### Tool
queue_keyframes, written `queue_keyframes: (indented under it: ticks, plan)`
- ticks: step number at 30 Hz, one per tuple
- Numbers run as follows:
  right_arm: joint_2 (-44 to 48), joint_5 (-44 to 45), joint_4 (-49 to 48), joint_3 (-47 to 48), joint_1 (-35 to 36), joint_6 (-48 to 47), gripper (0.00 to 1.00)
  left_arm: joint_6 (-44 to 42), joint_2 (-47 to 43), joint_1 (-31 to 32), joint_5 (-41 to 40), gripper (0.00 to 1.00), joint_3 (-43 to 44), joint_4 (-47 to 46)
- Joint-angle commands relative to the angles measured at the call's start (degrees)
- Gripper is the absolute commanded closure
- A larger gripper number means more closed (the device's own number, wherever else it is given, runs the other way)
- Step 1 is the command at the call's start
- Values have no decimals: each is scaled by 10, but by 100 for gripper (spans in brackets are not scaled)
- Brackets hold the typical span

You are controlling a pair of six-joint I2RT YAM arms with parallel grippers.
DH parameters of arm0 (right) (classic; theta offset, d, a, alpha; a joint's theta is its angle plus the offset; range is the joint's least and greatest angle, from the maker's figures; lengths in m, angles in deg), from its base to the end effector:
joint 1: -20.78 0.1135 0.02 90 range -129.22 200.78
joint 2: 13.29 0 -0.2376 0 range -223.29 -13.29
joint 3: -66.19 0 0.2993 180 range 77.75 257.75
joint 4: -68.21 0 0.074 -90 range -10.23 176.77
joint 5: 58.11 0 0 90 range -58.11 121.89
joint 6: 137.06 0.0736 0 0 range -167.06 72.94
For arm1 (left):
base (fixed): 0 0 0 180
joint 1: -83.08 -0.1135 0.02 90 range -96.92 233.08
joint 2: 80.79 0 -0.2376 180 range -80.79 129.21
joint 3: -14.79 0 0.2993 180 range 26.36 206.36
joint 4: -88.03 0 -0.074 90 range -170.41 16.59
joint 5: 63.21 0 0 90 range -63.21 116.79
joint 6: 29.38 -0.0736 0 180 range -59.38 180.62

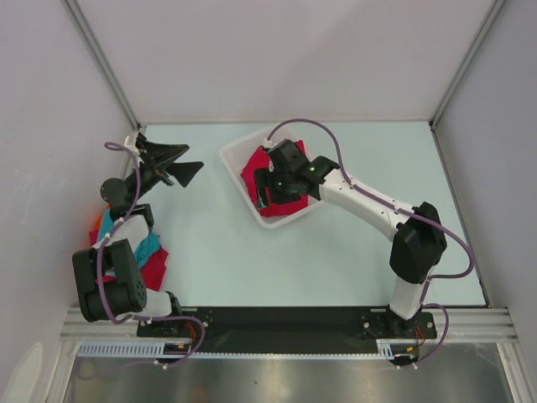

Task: Fold and stack the t-shirts

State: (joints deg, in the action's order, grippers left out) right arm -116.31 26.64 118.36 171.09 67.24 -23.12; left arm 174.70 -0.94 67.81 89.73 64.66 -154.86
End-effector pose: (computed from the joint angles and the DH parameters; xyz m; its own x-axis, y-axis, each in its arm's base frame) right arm 0.3194 0.3459 0.2449 -0.7798 -0.2340 -0.5806 -0.4895 0.8061 0.3325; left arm 0.3333 0.0231 0.2562 -0.7629 -0.6388 -0.0992 0.2331 -0.1288 -0.9639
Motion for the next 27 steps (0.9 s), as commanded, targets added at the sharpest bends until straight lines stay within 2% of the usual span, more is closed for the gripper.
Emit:
queue_keyframes:
  ticks: [1,6,12,17,25,27]
  plan:
    - [18,70,31,4,-25,-19,26,-4,-22,10,-9,0,-3,-246]
    - [-2,103,43,22,-50,-39,21,-8,-20,26,-7,0,0,-246]
    - [-74,40,-9,18,-104,-45,18,-6,-23,35,-9,0,2,-246]
    - [-189,20,-2,90,-143,-64,18,0,-37,36,-2,0,5,-246]
    - [-299,16,16,177,-161,-86,18,3,-38,36,-1,0,14,-246]
    - [-314,3,16,185,-166,-87,23,3,-37,36,1,0,17,-246]
